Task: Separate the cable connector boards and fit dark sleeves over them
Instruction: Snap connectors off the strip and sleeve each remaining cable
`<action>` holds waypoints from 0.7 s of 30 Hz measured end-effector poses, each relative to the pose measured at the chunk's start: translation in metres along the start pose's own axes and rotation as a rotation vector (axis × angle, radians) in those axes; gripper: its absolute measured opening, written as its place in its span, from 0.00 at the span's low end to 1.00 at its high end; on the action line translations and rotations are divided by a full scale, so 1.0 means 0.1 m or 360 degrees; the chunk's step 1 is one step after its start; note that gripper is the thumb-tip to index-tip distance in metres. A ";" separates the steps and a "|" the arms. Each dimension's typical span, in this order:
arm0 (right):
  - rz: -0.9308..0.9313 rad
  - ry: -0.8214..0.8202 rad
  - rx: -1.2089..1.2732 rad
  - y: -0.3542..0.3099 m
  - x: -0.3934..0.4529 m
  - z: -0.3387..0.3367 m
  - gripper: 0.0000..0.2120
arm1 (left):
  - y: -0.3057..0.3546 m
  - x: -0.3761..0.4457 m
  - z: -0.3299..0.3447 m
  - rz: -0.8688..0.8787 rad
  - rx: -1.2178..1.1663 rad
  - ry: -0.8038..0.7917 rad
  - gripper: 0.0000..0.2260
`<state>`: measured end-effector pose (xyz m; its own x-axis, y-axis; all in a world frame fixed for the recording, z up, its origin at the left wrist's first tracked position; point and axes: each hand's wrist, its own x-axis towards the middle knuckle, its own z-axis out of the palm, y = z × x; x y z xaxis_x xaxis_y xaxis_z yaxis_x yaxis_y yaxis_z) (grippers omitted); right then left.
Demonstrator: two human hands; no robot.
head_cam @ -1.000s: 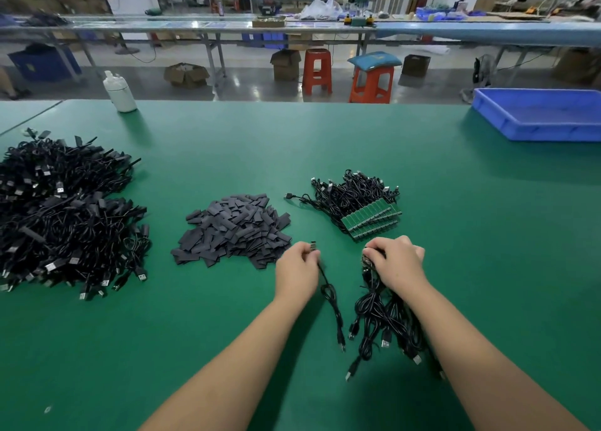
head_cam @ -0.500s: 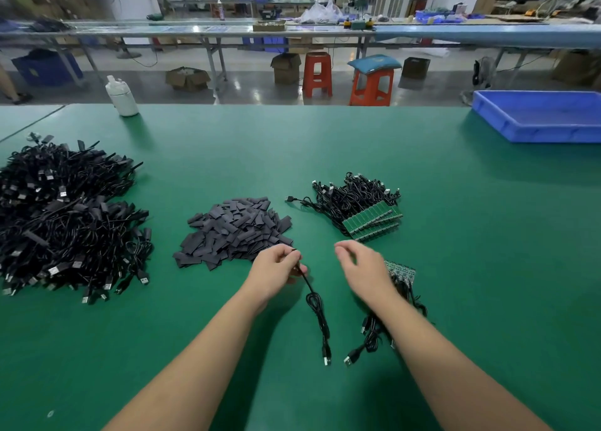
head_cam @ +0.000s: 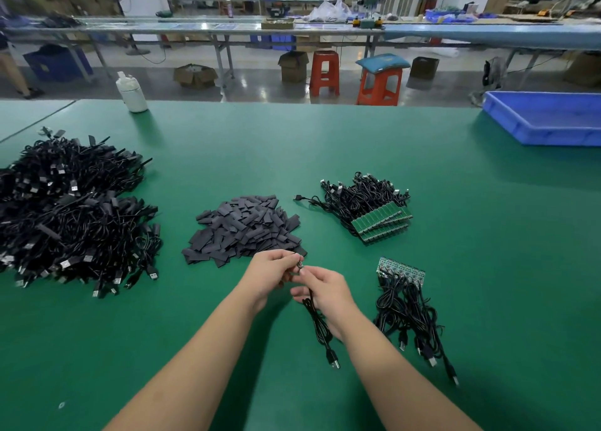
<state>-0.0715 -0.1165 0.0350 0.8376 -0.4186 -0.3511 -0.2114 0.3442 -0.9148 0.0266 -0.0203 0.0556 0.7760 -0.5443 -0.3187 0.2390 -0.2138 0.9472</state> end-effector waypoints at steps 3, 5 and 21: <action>0.0015 -0.0024 0.0066 0.05 0.02 -0.02 0.08 | -0.05 0.05 -0.08 -0.0075 -0.0059 -0.0079 0.04; 0.0026 -0.0053 0.0075 0.08 0.02 -0.01 0.07 | -0.09 0.07 -0.11 -0.0103 -0.0062 -0.0098 0.04; 0.0029 -0.0060 -0.0314 0.16 0.20 -0.16 0.09 | -0.23 0.35 -1.35 0.0227 0.1700 0.0955 0.10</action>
<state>-0.0665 -0.1328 0.0102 0.8502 -0.3806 -0.3639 -0.3184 0.1788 -0.9309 0.1275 0.0747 0.0277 0.9684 -0.2190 0.1189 -0.2481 -0.8920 0.3779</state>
